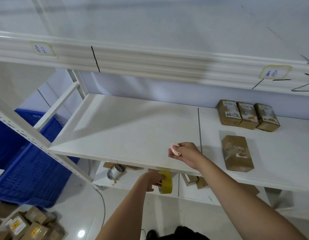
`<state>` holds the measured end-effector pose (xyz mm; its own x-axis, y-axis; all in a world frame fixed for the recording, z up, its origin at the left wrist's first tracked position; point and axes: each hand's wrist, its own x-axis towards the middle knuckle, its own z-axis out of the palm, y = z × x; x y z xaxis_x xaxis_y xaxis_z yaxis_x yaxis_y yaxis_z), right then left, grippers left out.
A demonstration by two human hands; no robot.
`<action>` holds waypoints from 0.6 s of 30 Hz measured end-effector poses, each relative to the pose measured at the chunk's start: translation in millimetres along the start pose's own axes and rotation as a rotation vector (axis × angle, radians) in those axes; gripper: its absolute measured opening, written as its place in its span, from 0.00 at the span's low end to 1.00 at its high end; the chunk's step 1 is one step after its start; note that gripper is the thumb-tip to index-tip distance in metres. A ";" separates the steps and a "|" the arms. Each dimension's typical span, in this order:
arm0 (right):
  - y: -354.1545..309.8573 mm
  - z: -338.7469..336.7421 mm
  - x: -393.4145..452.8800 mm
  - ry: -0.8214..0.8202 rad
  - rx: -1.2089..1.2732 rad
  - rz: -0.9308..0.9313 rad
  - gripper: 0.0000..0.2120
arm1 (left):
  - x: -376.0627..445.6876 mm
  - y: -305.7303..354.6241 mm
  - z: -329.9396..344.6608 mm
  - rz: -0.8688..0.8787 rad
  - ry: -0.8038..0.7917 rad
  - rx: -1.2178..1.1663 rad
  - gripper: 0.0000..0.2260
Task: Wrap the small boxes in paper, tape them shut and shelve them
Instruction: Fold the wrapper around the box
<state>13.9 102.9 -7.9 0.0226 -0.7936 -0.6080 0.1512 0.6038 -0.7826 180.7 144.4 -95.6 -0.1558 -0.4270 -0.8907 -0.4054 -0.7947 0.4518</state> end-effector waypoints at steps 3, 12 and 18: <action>6.7 -2.5 -6.3 -0.038 -0.032 -0.043 0.06 | -1.2 -2.6 9.9 0.034 0.033 -0.011 0.14; 32.4 -14.0 -16.2 -0.007 -0.314 -0.151 0.09 | -11.9 -16.3 19.3 0.131 0.131 -0.103 0.09; 45.8 -12.7 -16.7 0.000 -0.349 -0.145 0.15 | -15.5 -24.3 11.4 0.109 0.231 -0.199 0.14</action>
<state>7.9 144.8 -35.3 0.0260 -0.8726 -0.4877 -0.1926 0.4743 -0.8590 182.8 175.3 -93.3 0.0295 -0.5825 -0.8123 -0.2100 -0.7981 0.5647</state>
